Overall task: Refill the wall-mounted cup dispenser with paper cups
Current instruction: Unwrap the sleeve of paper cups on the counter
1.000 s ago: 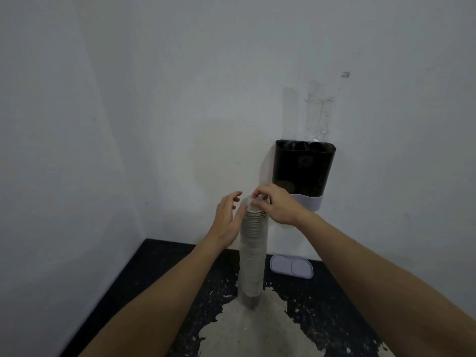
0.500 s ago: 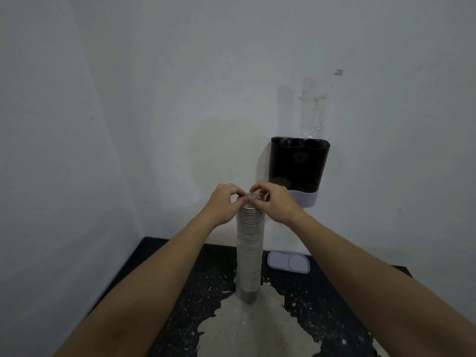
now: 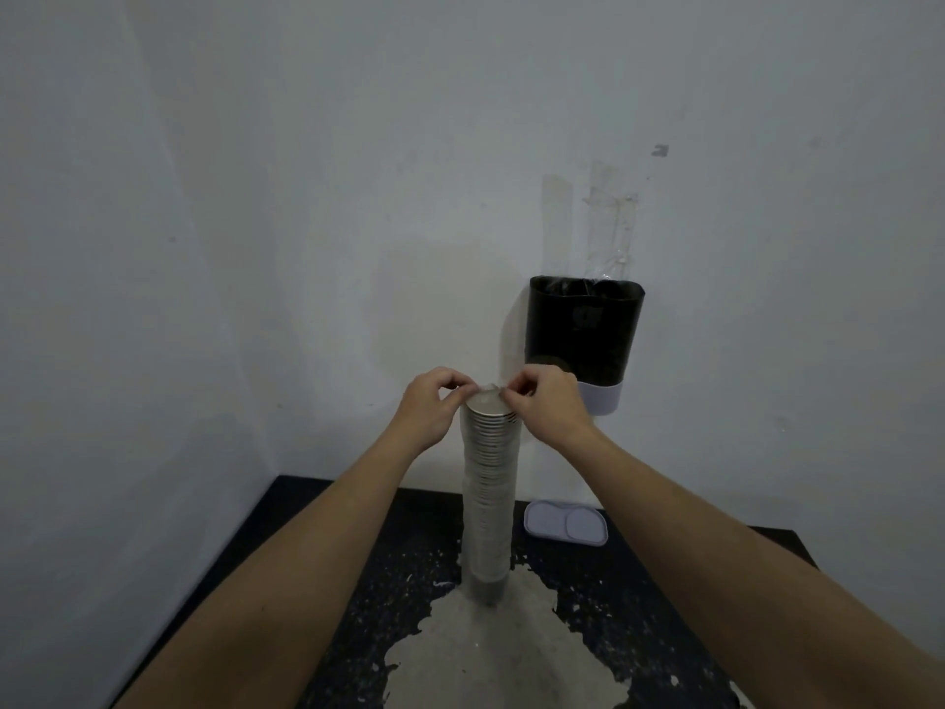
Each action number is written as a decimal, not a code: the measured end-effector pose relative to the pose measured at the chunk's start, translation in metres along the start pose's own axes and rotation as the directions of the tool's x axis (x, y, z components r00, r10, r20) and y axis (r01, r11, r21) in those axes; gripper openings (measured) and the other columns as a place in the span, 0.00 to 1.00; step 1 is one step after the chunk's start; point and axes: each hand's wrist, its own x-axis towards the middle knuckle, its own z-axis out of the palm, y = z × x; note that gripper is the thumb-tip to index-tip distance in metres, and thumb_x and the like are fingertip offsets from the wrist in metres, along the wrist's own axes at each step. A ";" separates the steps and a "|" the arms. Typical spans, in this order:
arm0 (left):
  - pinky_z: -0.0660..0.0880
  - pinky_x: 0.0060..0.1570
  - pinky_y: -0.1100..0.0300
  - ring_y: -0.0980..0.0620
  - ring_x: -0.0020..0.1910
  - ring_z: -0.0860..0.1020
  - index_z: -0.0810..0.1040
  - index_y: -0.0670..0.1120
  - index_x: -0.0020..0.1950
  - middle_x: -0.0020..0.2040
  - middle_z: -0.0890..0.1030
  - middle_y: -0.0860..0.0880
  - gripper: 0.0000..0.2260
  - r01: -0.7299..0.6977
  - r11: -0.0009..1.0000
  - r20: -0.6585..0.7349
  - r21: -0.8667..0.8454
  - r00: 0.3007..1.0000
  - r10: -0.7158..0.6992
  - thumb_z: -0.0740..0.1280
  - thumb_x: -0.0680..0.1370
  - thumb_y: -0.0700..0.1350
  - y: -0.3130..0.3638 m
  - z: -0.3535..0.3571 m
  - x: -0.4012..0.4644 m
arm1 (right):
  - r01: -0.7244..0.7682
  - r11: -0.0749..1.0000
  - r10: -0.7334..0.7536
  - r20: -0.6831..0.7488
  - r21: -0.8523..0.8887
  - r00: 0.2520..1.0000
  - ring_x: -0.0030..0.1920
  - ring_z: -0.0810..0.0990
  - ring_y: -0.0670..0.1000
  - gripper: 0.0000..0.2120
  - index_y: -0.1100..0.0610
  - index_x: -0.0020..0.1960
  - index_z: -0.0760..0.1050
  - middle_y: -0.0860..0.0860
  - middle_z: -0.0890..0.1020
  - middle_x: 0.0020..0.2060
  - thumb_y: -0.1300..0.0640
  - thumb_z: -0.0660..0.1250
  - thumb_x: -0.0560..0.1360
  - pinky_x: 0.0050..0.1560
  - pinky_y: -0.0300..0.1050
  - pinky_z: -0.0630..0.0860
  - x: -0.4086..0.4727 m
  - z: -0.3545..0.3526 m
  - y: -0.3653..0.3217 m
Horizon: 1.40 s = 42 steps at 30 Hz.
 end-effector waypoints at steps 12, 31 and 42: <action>0.74 0.50 0.69 0.56 0.54 0.78 0.80 0.52 0.58 0.54 0.81 0.53 0.09 0.077 0.957 0.065 -0.280 0.996 -0.061 0.66 0.80 0.42 0.004 0.003 -0.001 | -0.138 0.920 0.128 0.053 0.368 0.990 0.37 0.76 0.44 0.05 0.51 0.53 0.77 0.49 0.79 0.38 0.57 0.70 0.78 0.41 0.41 0.76 0.001 -0.002 0.006; 0.75 0.44 0.62 0.55 0.47 0.79 0.80 0.51 0.60 0.50 0.81 0.52 0.16 0.016 0.984 0.303 0.179 0.950 -0.071 0.73 0.75 0.55 0.033 -0.008 0.025 | -0.219 0.847 0.158 0.164 0.484 0.974 0.35 0.80 0.47 0.08 0.57 0.46 0.78 0.50 0.82 0.36 0.53 0.72 0.78 0.35 0.40 0.76 0.007 -0.009 -0.001; 0.72 0.37 0.57 0.50 0.36 0.76 0.72 0.51 0.51 0.42 0.83 0.46 0.04 0.179 0.979 0.178 0.098 0.965 -0.194 0.61 0.80 0.41 0.031 -0.009 0.032 | -0.310 0.840 0.213 0.256 0.445 0.943 0.33 0.78 0.48 0.07 0.62 0.53 0.78 0.53 0.80 0.37 0.62 0.72 0.77 0.33 0.39 0.77 0.011 -0.020 -0.003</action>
